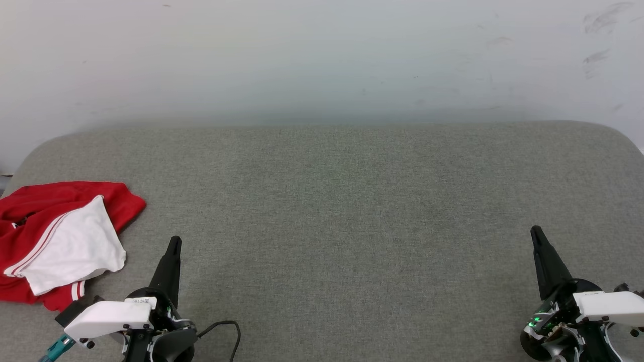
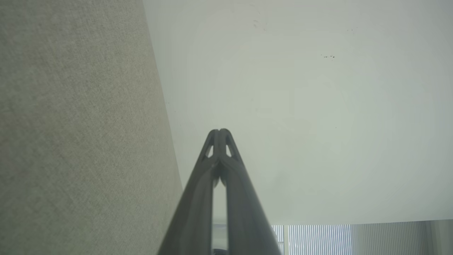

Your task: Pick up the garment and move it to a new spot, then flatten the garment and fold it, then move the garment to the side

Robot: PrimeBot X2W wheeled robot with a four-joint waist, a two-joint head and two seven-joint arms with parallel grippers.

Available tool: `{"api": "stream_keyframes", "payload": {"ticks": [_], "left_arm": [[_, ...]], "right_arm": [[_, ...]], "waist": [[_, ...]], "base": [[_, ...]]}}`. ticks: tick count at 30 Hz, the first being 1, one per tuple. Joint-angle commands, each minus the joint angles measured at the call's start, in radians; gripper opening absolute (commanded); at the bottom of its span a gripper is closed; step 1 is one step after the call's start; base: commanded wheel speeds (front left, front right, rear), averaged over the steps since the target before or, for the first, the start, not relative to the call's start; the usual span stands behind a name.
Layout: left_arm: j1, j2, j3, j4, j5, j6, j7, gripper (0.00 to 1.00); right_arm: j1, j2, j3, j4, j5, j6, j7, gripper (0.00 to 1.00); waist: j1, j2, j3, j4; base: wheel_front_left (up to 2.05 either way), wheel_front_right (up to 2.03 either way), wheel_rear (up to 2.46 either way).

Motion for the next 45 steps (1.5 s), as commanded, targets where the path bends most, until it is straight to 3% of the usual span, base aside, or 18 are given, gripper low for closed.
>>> {"api": "stream_keyframes", "payload": {"ticks": [1, 16, 17, 35, 45], "left_arm": [[-0.005, -0.003, 0.002, -0.001, 0.0, -0.003, 0.002, 0.0], [-0.005, -0.003, 0.002, -0.001, 0.0, -0.003, 0.002, 0.0], [0.001, 0.0, -0.001, 0.003, 0.0, 0.0, 0.0, 1.0], [0.004, 0.0, -0.095, -0.071, 0.011, 0.001, -0.079, 1.0], [0.007, 0.0, -0.121, -0.115, 0.086, 0.001, -0.121, 1.0]], "right_arm": [[-0.012, 0.003, 0.0, 0.001, -0.005, 0.0, 0.002, 0.0], [-0.012, 0.003, 0.0, 0.001, -0.005, -0.001, 0.002, 0.0], [0.002, 0.0, 0.001, 0.003, 0.0, 0.0, -0.001, 1.0], [0.035, -0.004, 0.063, -0.087, -0.021, 0.0, -0.071, 1.0], [0.047, -0.021, 0.098, -0.131, -0.09, 0.0, -0.119, 1.0]], "waist": [[0.0, 0.0, 0.0, 0.0], [0.0, 0.0, 0.0, 0.0], [0.0, 0.0, 0.0, 0.0], [0.0, 0.0, 0.0, 0.001], [0.0, 0.0, -0.001, 0.004]], "base": [[0.0, 0.0, 0.0], [0.0, 0.0, 0.0], [0.0, 0.0, 0.0], [0.0, 0.0, 0.0], [0.0, 0.0, 0.0]]}}
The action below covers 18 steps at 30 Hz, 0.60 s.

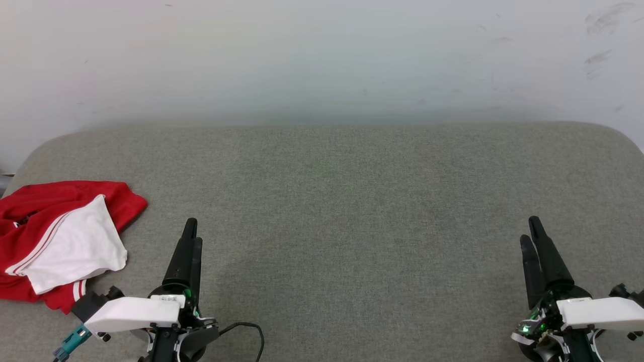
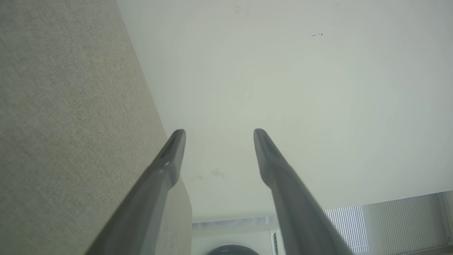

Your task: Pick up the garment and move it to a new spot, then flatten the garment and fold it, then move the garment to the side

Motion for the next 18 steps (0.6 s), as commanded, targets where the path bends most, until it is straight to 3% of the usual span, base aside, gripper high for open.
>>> {"api": "stream_keyframes", "payload": {"ticks": [1, 18], "left_arm": [[-0.019, 0.002, -0.005, -0.022, 0.014, 0.0, -0.007, 1.0], [-0.003, 0.002, -0.04, -0.057, 0.356, 0.0, -0.069, 1.0]], "right_arm": [[-0.007, -0.01, 0.004, -0.022, -0.013, 0.0, -0.008, 1.0], [0.004, 0.002, -0.002, -0.029, -0.4, 0.0, -0.071, 1.0]], "waist": [[0.0, 0.0, 0.0, 0.0], [0.0, 0.0, -0.003, 0.002]], "base": [[0.0, 0.0, 0.0], [0.0, 0.0, 0.0]]}}
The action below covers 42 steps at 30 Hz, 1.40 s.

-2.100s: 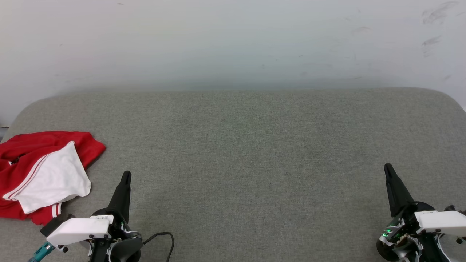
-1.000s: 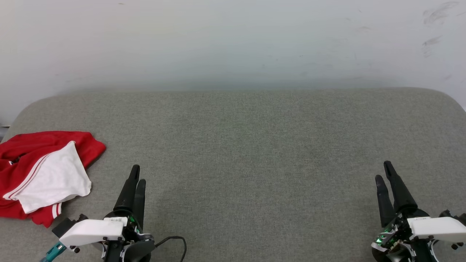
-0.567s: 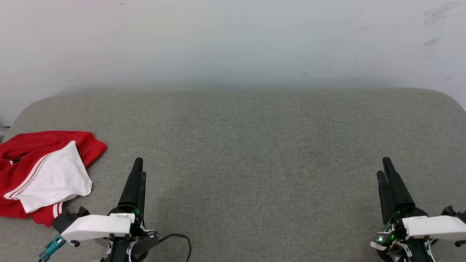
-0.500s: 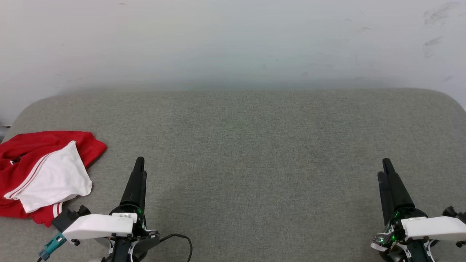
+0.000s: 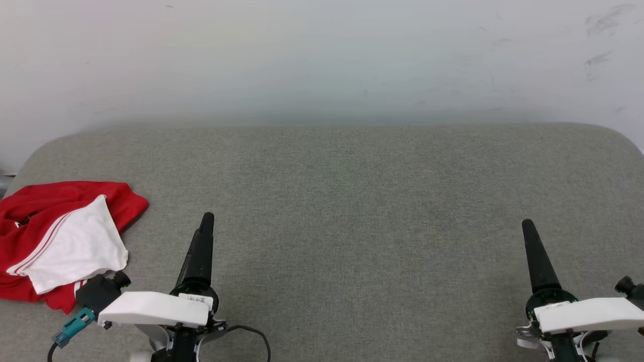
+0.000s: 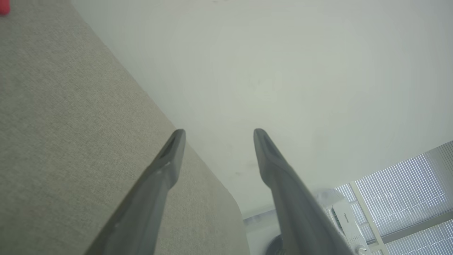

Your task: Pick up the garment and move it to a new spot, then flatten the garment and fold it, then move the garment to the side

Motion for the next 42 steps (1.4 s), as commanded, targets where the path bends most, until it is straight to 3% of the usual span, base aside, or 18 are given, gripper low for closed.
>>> {"api": "stream_keyframes", "payload": {"ticks": [1, 23, 24, 42], "left_arm": [[-0.004, 0.002, -0.002, -0.02, 0.024, 0.0, -0.01, 1.0], [0.032, 0.002, -0.025, -0.036, 0.473, 0.002, -0.076, 1.0], [0.035, 0.002, -0.029, -0.028, 0.527, 0.01, -0.083, 1.0], [0.038, 0.002, -0.037, -0.002, 0.764, 0.064, -0.127, 1.0]], "right_arm": [[-0.007, -0.001, 0.002, -0.019, -0.031, 0.0, -0.007, 1.0], [0.02, 0.009, -0.013, -0.052, -0.503, 0.0, -0.011, 1.0], [0.024, 0.01, -0.022, -0.064, -0.566, 0.0, -0.002, 1.0], [0.046, 0.011, -0.035, -0.109, -0.784, 0.0, 0.04, 1.0]], "waist": [[0.0, 0.0, 0.0, 0.0], [0.0, 0.0, -0.01, 0.008], [0.0, 0.0, -0.01, 0.009], [0.0, 0.0, -0.011, 0.008]], "base": [[0.0, 0.0, 0.0], [0.0, 0.0, 0.0], [0.0, 0.0, 0.0], [0.0, 0.0, 0.0]]}}
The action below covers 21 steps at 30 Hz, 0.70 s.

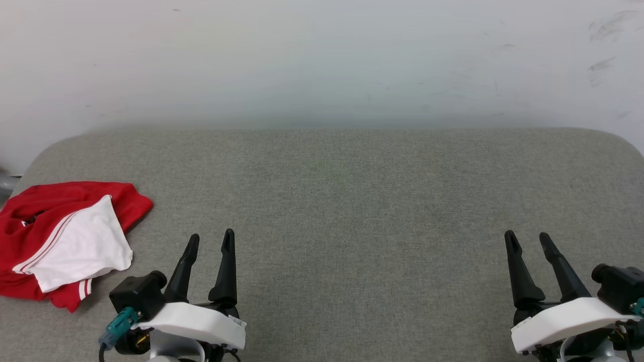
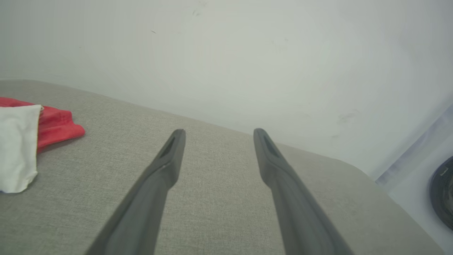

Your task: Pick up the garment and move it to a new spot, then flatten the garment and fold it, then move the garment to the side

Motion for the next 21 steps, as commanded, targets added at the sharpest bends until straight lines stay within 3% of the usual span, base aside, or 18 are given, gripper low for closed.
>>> {"api": "stream_keyframes", "payload": {"ticks": [1, 21], "left_arm": [[0.004, 0.001, 0.0, -0.002, 0.027, 0.005, -0.009, 1.0], [0.0, 0.001, -0.004, 0.031, 0.191, 0.029, -0.048, 1.0]], "right_arm": [[0.006, 0.002, -0.002, -0.015, -0.026, 0.0, 0.004, 1.0], [0.025, 0.002, -0.011, -0.056, -0.2, 0.0, 0.015, 1.0]], "waist": [[0.0, 0.0, 0.0, 0.0], [0.0, 0.0, 0.001, 0.008]], "base": [[0.0, 0.0, 0.0], [0.0, 0.0, 0.0]]}}
